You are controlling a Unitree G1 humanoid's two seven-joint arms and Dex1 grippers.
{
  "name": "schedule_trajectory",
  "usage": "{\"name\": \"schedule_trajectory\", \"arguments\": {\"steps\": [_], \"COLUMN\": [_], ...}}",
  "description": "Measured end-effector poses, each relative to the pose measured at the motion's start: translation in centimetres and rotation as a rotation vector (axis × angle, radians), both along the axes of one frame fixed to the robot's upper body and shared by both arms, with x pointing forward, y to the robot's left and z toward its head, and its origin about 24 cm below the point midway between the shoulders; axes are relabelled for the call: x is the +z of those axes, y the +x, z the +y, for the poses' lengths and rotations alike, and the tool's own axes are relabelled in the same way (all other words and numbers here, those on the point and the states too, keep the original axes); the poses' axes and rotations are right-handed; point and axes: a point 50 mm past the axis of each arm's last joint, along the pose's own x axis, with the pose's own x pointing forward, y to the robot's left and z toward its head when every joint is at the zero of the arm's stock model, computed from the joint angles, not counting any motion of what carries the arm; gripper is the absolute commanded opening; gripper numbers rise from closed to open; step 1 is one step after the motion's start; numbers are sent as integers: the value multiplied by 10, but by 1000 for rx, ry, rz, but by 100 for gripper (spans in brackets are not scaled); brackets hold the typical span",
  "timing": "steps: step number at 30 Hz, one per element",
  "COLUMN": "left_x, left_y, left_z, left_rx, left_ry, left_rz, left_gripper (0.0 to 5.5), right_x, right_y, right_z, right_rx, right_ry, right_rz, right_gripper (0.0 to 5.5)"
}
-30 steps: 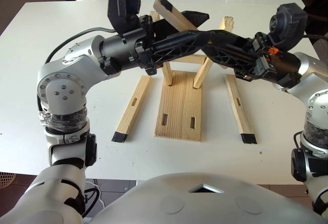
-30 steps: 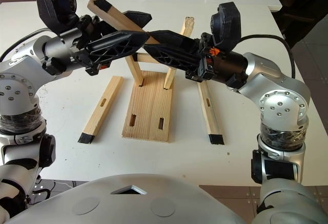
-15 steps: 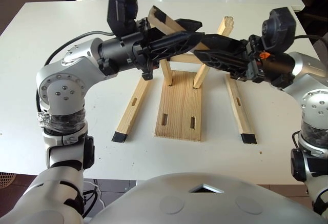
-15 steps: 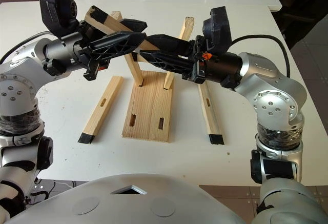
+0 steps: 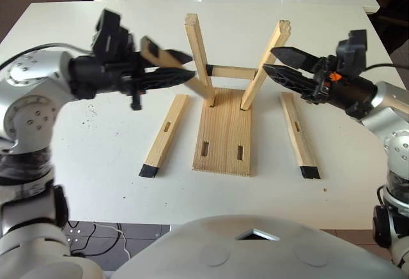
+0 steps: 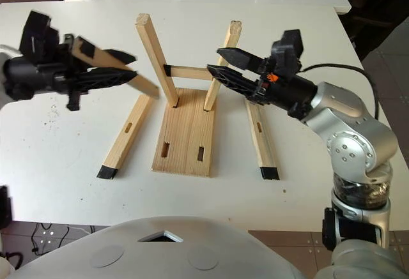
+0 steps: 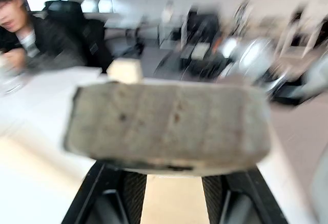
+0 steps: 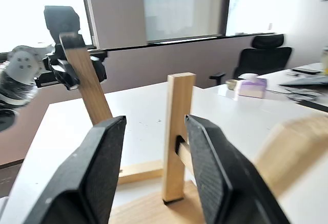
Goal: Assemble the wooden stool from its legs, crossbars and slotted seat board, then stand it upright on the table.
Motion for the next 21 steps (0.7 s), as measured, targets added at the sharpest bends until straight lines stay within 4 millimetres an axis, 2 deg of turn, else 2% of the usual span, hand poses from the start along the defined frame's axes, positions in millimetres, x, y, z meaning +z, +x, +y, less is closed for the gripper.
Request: {"name": "schedule_trajectory", "arguments": {"steps": [6, 9, 15, 21], "left_x": [-45, -67, -99, -102], "left_y": [-7, -13, -35, -52], "left_z": [61, 77, 85, 62], "left_rx": [67, 49, -24, -110], "left_ry": [344, 460, 525, 444], "left_rz": [-57, -67, 2, 79], "left_gripper": [131, 131, 131, 131], "right_x": [-14, -17, -20, -21], "right_y": [-23, -26, -26, -25], "right_z": [-13, -12, -12, -12], "right_rx": [-139, -173, -195, -199], "right_ry": [-3, 3, -21, -36], "right_rz": [34, 33, 23, 26], "right_gripper": [211, 211, 211, 211]}}
